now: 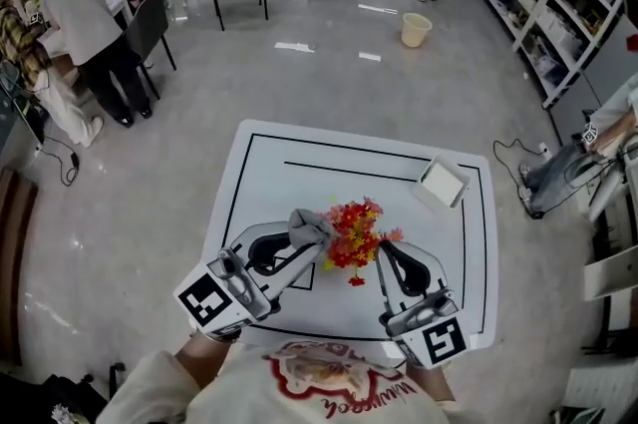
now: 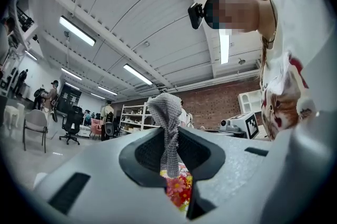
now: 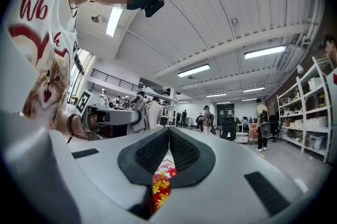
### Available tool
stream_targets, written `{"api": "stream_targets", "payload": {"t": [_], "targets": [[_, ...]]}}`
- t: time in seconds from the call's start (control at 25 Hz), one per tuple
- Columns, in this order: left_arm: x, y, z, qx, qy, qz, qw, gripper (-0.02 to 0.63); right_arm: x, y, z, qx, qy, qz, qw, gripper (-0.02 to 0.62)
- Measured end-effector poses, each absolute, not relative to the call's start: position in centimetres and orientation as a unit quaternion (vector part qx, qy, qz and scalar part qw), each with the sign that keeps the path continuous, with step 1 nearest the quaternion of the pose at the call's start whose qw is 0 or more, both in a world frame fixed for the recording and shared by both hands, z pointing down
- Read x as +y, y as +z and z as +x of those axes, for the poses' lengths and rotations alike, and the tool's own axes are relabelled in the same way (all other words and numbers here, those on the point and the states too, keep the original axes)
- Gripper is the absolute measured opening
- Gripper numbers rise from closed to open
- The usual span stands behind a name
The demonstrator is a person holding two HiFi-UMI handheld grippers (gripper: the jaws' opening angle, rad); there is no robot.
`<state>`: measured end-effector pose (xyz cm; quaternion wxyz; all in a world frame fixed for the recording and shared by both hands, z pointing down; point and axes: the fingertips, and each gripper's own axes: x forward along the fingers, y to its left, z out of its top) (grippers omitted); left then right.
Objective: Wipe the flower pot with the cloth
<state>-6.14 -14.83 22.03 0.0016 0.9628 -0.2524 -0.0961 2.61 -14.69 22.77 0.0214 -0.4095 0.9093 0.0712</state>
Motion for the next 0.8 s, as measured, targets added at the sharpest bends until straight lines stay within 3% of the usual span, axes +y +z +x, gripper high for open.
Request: {"api": "stream_targets", "payload": {"t": [0.28,0.8], "targets": [[-17.6,23.5,-5.8,-0.259,-0.086,0.962,0.009,0.055,-17.1,24.3,3.6,0.904,0.032,-0.426,0.006,0.003],[-24.7,25.0,-6.8,-0.271,0.005,0.958,-0.089,0.055,-20.5,24.6,3.8,0.916,0.018,-0.401,0.0,0.003]]}}
